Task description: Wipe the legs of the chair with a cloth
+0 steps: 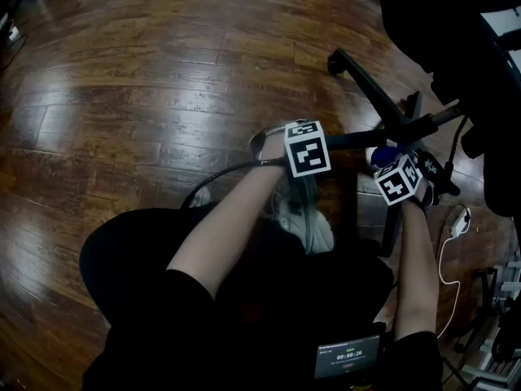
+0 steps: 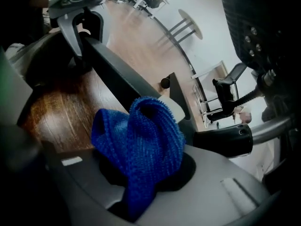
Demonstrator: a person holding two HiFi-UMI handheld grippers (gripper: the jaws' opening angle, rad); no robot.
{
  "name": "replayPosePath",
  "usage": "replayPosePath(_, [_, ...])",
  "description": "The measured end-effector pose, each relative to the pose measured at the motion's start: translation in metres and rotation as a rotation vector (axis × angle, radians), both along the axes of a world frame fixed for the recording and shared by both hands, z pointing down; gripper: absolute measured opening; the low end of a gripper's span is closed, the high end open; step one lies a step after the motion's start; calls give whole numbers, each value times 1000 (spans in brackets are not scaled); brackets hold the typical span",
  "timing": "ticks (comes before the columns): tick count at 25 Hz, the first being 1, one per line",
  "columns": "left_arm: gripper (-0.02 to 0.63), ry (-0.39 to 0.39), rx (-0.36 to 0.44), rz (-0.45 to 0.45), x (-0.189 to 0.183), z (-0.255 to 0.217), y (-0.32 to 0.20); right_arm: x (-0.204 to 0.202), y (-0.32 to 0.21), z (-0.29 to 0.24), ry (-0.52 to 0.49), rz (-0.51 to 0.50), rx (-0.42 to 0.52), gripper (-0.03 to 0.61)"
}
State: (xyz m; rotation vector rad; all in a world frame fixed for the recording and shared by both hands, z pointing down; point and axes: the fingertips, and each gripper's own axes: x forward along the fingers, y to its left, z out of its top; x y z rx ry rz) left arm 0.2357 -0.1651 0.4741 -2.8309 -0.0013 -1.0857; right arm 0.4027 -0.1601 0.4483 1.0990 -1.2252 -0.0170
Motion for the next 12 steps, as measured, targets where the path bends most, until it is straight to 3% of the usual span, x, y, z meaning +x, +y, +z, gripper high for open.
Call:
replayPosePath(3, [150, 4, 1, 1, 0, -1, 1, -4, 19, 4, -3, -10, 3, 74])
replayPosePath(10, [150, -4, 12, 0, -2, 2, 0, -36, 146, 43, -82, -25, -237, 75])
replayPosePath(12, [150, -6, 16, -4, -2, 3, 0, -43, 173, 49, -126, -12, -246, 75])
